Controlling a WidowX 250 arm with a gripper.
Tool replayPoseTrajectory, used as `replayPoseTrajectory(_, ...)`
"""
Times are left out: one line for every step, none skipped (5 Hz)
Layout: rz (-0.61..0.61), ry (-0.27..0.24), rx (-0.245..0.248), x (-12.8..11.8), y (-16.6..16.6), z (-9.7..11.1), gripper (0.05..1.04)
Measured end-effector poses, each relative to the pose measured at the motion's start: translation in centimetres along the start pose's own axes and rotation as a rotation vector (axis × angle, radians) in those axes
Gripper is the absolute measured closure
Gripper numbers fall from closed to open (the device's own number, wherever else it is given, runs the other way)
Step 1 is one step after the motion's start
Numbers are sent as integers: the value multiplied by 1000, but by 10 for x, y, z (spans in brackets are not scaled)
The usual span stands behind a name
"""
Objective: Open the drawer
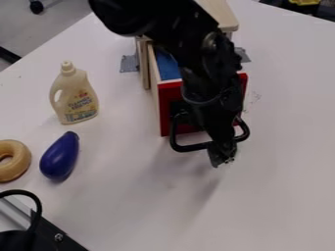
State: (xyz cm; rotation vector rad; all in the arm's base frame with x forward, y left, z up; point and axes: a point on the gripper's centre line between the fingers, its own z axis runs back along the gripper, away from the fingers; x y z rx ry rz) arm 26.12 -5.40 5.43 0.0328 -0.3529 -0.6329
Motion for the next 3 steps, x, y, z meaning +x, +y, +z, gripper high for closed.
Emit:
replayPoseTrajectory(-3,-42,-14,8,-1,22,84)
replayPoseTrajectory(5,-66,-41,10,-2,42,84)
replayPoseTrajectory(-4,-75,-69,13,-4,59,84)
